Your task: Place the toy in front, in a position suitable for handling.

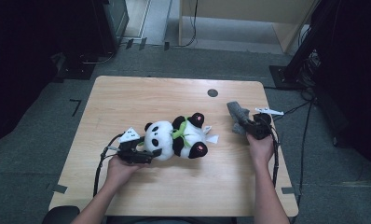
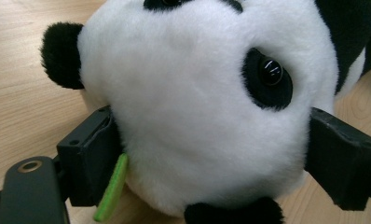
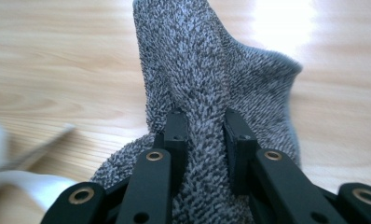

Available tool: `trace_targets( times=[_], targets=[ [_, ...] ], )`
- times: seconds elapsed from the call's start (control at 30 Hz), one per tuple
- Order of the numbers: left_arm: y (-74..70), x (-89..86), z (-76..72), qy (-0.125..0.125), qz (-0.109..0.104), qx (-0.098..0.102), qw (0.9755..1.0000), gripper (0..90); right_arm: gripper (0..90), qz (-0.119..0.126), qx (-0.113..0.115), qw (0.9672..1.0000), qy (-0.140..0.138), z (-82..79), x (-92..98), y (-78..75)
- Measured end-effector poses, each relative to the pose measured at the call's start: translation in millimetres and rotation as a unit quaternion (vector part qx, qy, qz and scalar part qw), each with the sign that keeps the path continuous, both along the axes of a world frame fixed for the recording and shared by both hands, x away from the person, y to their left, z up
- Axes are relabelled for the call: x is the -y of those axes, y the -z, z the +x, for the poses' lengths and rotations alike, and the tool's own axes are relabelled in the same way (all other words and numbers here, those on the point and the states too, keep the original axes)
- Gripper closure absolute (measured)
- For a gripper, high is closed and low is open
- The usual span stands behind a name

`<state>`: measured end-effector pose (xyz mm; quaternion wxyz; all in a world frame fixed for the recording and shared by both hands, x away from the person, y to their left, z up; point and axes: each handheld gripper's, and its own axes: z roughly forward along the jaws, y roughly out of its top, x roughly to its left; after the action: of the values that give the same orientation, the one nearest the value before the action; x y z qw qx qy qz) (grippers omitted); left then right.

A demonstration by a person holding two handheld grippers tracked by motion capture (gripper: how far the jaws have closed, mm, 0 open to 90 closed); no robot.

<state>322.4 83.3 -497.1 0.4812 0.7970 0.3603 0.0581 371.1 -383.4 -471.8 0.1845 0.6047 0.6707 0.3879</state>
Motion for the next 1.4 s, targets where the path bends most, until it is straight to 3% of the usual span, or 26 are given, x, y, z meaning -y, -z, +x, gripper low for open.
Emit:
trace_targets(
  times=[0.13,0.27,0.4,0.63,0.73,0.8,0.9,1.0,1.13,1.4],
  targets=[
    [-2.8,-0.1,-1.1,-0.005,0.006,-0.004,1.0,20.4,75.8,-0.014,0.008,0.9993,-0.033,-6.8,-13.4,-15.5],
    [-4.6,0.1,-1.0,-0.007,0.006,-0.007,0.9999,23.9,75.6,-0.021,0.04,0.9969,-0.065,-17.1,-28.1,-34.2],
    [-4.8,-0.4,-0.9,-0.006,0.006,-0.008,0.9999,23.9,75.6,-0.007,0.037,0.9948,-0.094,-18.2,-40.9,-44.4],
    [-4.7,-0.4,-1.6,-0.007,0.006,-0.006,0.9999,23.1,75.1,-0.015,0.043,0.9879,-0.148,-13.9,-71.8,-74.1],
    [-4.8,-0.4,-1.6,-0.007,0.006,-0.006,0.9999,23.0,75.0,-0.033,0.059,0.9822,-0.175,-13.6,-89.8,-95.6],
    [-5.2,0.1,-1.9,-0.009,0.006,-0.006,0.9999,23.0,75.1,-0.029,0.064,0.9778,-0.197,-12.8,-102.6,-109.6],
    [-5.8,0.5,-1.9,-0.01,0.008,-0.006,0.9999,23.0,75.1,-0.02,0.071,0.9678,-0.241,-10.0,-127.6,-125.5],
    [-6.0,-0.1,-0.9,-0.007,0.008,-0.007,0.9999,22.8,75.1,-0.013,0.07,0.9604,-0.269,-5.3,-149.3,-132.5],
    [-6.3,0.2,-1.0,-0.01,0.008,-0.009,0.9999,21.9,74.7,-0.042,0.061,0.9518,-0.298,4.2,-181.6,-130.5],
    [-6.4,0.2,-1.1,-0.01,0.009,-0.009,0.9999,21.9,74.7,-0.035,0.045,0.9377,-0.343,14.5,-233.8,-117.8]
  ],
)
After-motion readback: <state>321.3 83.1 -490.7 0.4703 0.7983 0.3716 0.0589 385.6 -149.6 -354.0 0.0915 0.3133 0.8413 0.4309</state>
